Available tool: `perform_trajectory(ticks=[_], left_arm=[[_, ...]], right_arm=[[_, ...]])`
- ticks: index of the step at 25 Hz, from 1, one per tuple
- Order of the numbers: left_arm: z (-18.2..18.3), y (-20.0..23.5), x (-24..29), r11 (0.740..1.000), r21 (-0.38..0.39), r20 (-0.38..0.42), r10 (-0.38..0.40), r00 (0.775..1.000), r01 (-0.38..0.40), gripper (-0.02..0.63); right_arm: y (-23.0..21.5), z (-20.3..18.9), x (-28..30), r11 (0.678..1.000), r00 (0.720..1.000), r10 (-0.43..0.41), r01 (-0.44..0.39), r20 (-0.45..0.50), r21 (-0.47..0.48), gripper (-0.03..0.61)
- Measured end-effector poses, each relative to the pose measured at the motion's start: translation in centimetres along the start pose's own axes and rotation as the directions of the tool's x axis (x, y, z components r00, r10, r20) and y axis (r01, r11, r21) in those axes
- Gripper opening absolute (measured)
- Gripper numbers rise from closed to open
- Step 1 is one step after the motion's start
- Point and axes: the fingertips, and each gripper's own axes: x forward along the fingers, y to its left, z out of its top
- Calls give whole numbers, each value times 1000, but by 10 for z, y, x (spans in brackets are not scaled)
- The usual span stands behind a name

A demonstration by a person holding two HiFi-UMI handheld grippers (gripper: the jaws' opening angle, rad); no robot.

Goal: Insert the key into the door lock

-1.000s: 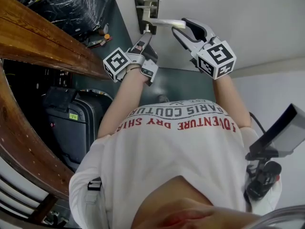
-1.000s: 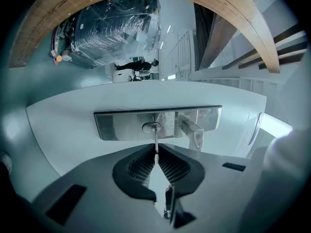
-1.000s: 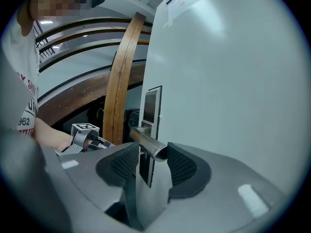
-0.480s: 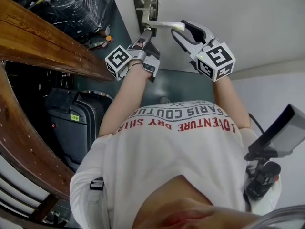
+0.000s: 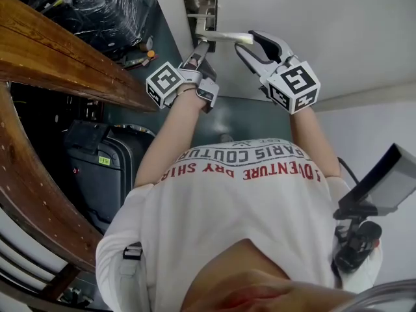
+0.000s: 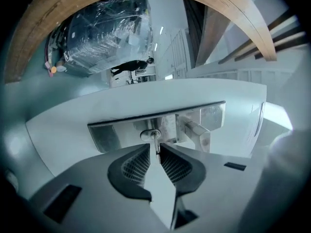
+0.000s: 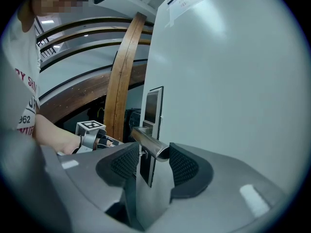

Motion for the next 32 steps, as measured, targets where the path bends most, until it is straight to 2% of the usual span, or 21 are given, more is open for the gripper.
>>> perform_trajectory(ticks=[4, 6, 7, 8, 9, 10, 11, 12, 13, 15, 17, 18, 19, 21, 26, 29, 32], left_arm=[[0, -2, -13, 981, 187, -42, 50, 998, -41, 75], [-5, -9, -29, 951, 306, -67, 77, 995, -53, 77], [-9, -15, -39, 925, 377, -83, 93, 992, -55, 75], [-14, -21, -49, 889, 454, -102, 114, 988, -56, 75], [-20, -28, -60, 844, 533, -124, 145, 982, -58, 75], [-25, -35, -72, 791, 609, -144, 181, 973, -57, 75], [-29, -45, -84, 734, 677, -159, 208, 965, -46, 74], [-34, -58, -95, 680, 733, -172, 214, 962, -20, 54], [-40, -73, -105, 628, 778, -189, 201, 961, 22, 11], [-61, -103, -128, 523, 843, -245, 164, 956, 126, 3], [-89, -122, -158, 426, 877, -313, 153, 937, 223, 2], [-103, -126, -175, 392, 882, -344, 153, 926, 263, 2], [-116, -129, -192, 371, 881, -370, 151, 916, 295, 2], [-135, -130, -224, 365, 870, -405, 146, 903, 331, 2], [-159, -135, -281, 416, 845, -423, 140, 895, 335, 3], [-163, -151, -309, 403, 861, -393, 137, 909, 311, 2], [-183, -162, -344, 405, 867, -378, 150, 914, 292, 2]], right_arm=[[-14, 7, -12, 997, 997, -79, 78, 27, 28, 172], [-13, 12, -25, 993, 994, -102, 99, 41, 62, 172], [-7, 13, -31, 994, 995, -90, 87, 35, 72, 170], [2, 14, -38, 995, 997, -71, 69, 26, 77, 168], [14, 14, -45, 996, 998, -52, 51, 16, 80, 139], [28, 16, -53, 996, 999, -37, 36, 11, 85, 102], [44, 17, -61, 995, 1000, -22, 21, 8, 93, 39], [60, 19, -69, 995, 1000, -5, 4, 4, 101, 2], [77, 20, -76, 994, 1000, 14, -13, -4, 107, 2], [110, 17, -92, 993, 999, 35, -32, -26, 113, 2], [144, 10, -109, 991, 998, 37, -31, -41, 127, 2], [163, 5, -118, 990, 998, 43, -36, -49, 133, 2], [183, -1, -126, 989, 996, 56, -47, -62, 137, 2], [221, -15, -139, 987, 991, 87, -73, -98, 141, 2], [278, -23, -167, 978, 983, 132, -108, -130, 178, 2], [304, -12, -181, 980, 979, 154, -135, -130, 144, 2], [339, -2, -204, 979, 977, 175, -160, -121, 125, 2]])
